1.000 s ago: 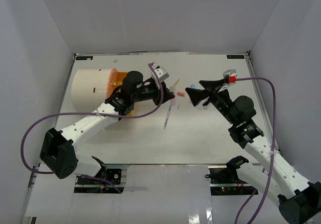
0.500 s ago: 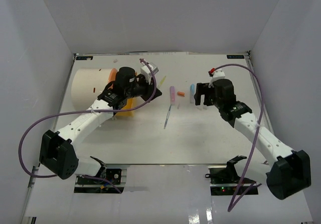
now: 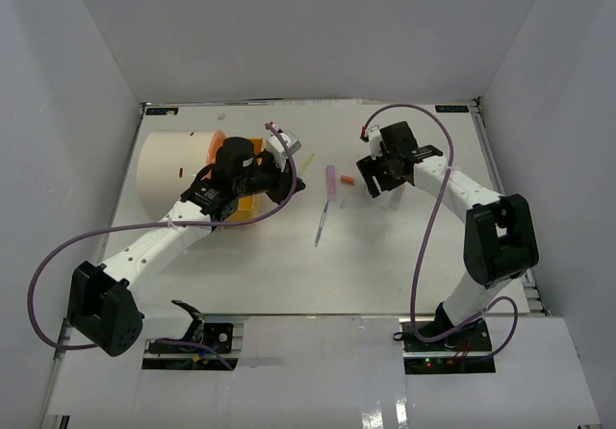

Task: Sort the stationery into containers
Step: Close the pen cap on the pen.

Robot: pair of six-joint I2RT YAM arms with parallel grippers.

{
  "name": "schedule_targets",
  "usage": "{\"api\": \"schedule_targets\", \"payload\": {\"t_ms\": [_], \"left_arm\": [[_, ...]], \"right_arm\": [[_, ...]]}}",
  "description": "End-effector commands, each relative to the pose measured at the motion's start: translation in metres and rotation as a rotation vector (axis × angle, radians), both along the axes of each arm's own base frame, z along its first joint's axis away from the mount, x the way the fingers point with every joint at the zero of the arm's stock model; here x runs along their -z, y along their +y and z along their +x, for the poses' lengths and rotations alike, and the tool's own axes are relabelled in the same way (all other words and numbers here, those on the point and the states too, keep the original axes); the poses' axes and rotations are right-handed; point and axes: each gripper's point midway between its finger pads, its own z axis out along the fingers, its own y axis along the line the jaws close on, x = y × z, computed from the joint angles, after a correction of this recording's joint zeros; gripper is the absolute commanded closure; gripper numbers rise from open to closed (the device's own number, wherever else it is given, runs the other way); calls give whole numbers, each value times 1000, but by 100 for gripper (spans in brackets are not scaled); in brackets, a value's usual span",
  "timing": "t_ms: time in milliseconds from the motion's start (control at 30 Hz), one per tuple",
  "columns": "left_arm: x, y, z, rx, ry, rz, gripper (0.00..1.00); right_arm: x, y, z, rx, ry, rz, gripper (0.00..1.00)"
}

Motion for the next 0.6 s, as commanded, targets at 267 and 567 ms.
{"api": "schedule_targets", "payload": {"t_ms": [267,567], "left_arm": [[-21,12,6,-64,-98,5,100],[-19,13,6,-64,-96,8,100]], "right_arm": [[48,-7,-18,-166,199,-109,50],[65,-2,-10,-178,235,-104,53]]}}
